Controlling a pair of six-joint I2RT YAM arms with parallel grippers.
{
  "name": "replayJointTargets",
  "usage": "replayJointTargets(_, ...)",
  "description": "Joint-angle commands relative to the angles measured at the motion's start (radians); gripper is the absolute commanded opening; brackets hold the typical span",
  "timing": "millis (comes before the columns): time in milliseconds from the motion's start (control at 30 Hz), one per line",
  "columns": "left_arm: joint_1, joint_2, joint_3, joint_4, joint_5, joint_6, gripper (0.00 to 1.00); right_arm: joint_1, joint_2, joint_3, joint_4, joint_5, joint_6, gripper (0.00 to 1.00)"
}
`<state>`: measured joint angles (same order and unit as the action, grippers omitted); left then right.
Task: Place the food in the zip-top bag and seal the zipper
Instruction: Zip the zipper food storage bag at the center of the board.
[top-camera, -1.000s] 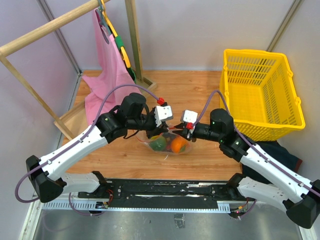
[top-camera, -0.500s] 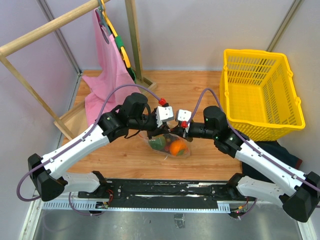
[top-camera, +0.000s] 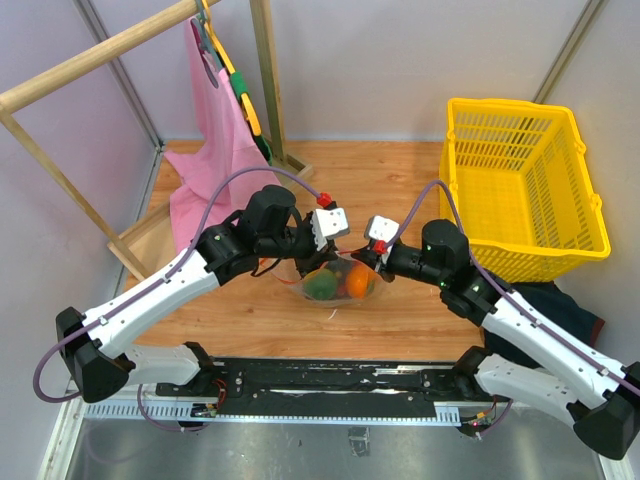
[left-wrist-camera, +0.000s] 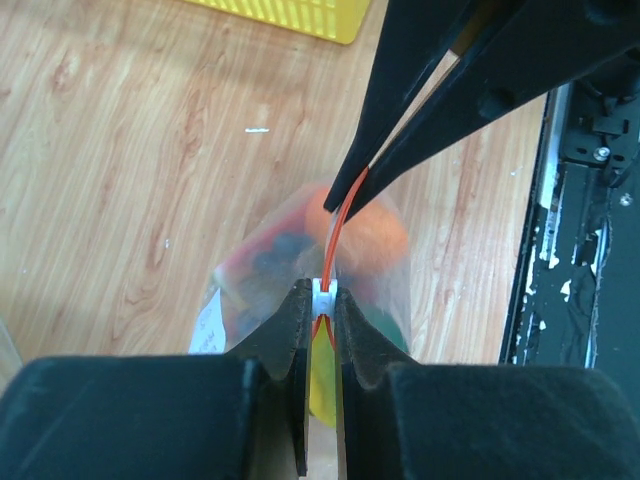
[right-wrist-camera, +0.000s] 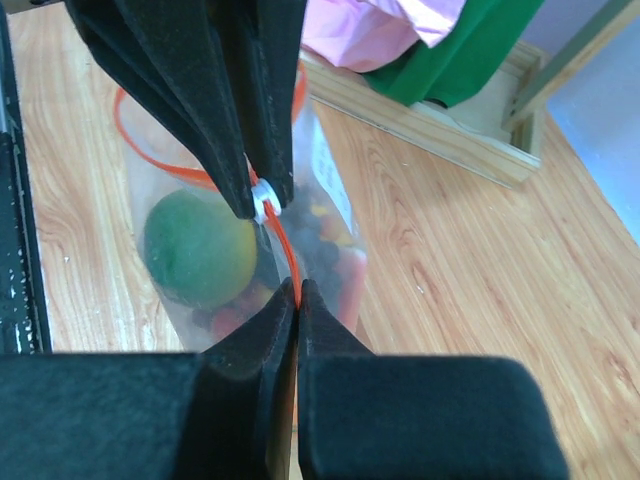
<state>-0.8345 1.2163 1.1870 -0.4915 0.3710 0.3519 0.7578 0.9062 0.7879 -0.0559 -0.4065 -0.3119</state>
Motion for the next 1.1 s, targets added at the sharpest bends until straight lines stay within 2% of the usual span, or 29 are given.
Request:
replayJointTargets(0, 0.002, -0.027, -0.007, -0.042, -0.101, -0.015, 0.01, -0.037, -0.039, -0.016, 0.039, 0.097, 0.033, 0.01)
replayJointTargets(300, 0.003, -0.050, -0.023, -0.055, -0.159, -0.017, 0.02, -0.085, -0.045, -0.029, 0.035, 0.116, 0.082, 0.01)
replayJointTargets(433, 0.003, -0.035, -0.008, -0.054, -0.115, -0.015, 0.00, -0.086, -0.051, -0.025, 0.049, -0.006, 0.067, 0.01)
replayJointTargets(467, 0.003, -0.029, -0.002, -0.053, -0.100, -0.013, 0.01, -0.085, -0.050, -0.021, 0.053, -0.041, 0.065, 0.03)
replayJointTargets(500, 0.002, -0.023, 0.005, -0.053, -0.085, -0.011, 0.00, -0.085, -0.046, -0.018, 0.054, -0.074, 0.064, 0.17)
replayJointTargets(567, 0.002, -0.011, 0.016, -0.053, -0.059, -0.006, 0.00, -0.085, -0.039, -0.008, 0.057, -0.120, 0.060, 0.32)
replayJointTargets(667, 0.002, 0.002, 0.027, -0.056, -0.037, 0.000, 0.00, -0.084, -0.027, 0.007, 0.058, -0.157, 0.048, 0.47)
replayJointTargets(733, 0.002, 0.005, 0.033, -0.055, -0.024, 0.002, 0.00, -0.085, -0.012, 0.020, 0.058, -0.181, 0.035, 0.54)
replayJointTargets(900, 0.002, 0.008, 0.038, -0.049, 0.023, 0.008, 0.00, -0.084, 0.058, 0.065, 0.047, -0.238, 0.016, 0.54)
replayJointTargets(1067, 0.002, 0.008, 0.040, -0.046, 0.050, 0.015, 0.00, -0.085, 0.118, 0.103, 0.027, -0.261, 0.005, 0.46)
